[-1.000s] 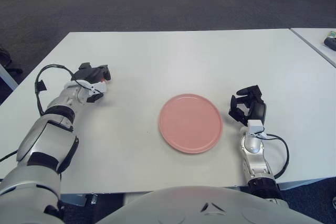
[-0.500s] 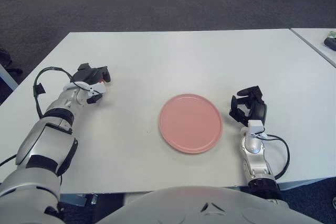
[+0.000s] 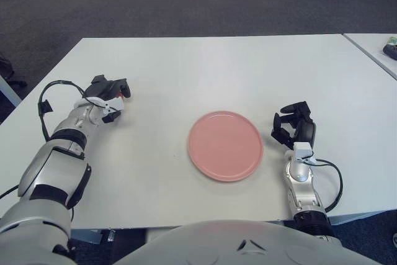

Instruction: Put the apple into the plate.

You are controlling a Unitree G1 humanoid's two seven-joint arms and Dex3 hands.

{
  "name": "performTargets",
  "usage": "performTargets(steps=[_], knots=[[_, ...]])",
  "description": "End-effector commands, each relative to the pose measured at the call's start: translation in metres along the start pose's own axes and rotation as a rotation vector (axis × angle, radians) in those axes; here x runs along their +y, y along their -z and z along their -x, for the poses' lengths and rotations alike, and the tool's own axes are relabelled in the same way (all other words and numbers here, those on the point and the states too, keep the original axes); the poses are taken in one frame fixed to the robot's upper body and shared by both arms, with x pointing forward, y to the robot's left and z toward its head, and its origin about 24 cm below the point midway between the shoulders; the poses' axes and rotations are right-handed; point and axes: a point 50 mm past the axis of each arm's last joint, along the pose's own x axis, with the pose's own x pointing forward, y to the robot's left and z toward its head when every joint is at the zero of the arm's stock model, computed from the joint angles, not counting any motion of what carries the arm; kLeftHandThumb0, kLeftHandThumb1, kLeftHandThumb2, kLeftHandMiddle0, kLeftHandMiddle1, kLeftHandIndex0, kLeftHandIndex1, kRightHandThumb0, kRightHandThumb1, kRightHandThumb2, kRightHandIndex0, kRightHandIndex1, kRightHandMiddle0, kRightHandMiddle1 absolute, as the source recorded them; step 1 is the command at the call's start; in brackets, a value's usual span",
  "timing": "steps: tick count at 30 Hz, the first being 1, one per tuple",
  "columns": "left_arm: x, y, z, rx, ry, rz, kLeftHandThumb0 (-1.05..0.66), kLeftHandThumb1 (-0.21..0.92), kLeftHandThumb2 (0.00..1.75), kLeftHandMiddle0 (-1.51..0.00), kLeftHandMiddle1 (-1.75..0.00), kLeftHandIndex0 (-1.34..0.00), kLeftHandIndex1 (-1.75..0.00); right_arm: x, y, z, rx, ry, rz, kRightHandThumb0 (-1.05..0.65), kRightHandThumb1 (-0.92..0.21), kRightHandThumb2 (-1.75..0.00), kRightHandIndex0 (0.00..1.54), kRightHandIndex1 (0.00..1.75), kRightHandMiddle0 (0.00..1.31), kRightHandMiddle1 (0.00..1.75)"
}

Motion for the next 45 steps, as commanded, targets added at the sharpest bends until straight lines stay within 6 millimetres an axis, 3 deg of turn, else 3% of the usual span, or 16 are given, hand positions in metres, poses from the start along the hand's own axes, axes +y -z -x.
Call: performTargets(steps=[1,6,15,31,45], knots=[[0.000,-0.003,0.001,-0.025,-0.001,0.051,-0.09,0.18,1.61,-1.48,-1.75,-1.25,-1.75,-0.004,0.005,0.003,0.032,0.012,0.010,-0.40,-0.60,-0.97,0.64,1.40,0.39,1.75],[0.001,-0.003,0.002,-0.031,-0.011,0.188,-0.11,0.20,1.60,-1.49,-1.75,-1.25,-1.75,-0.004,0.004,0.003,0.038,0.020,0.005,-0.40,-0.60,-0.97,0.64,1.40,0.39,1.75],[0.011,-0.007,0.000,-0.076,-0.006,0.451,-0.04,0.13,1.66,-1.48,-1.75,-1.26,-1.75,-0.004,0.003,0.002,0.012,0.010,0.007,-0.40,-0.61,-0.96,0.67,1.36,0.38,1.75],[0.025,-0.019,0.000,-0.226,0.016,0.721,-0.06,0.15,1.64,-1.48,-1.75,-1.28,-1.75,-0.003,0.003,0.003,0.019,0.011,0.005,-0.40,-0.58,-0.99,0.67,1.41,0.40,1.75],[0.040,-0.040,0.006,-0.398,0.000,0.801,-0.05,0.15,1.64,-1.44,-1.75,-1.28,-1.75,-0.002,0.004,0.001,0.034,0.004,0.013,-0.40,-0.57,-1.01,0.66,1.42,0.41,1.75]])
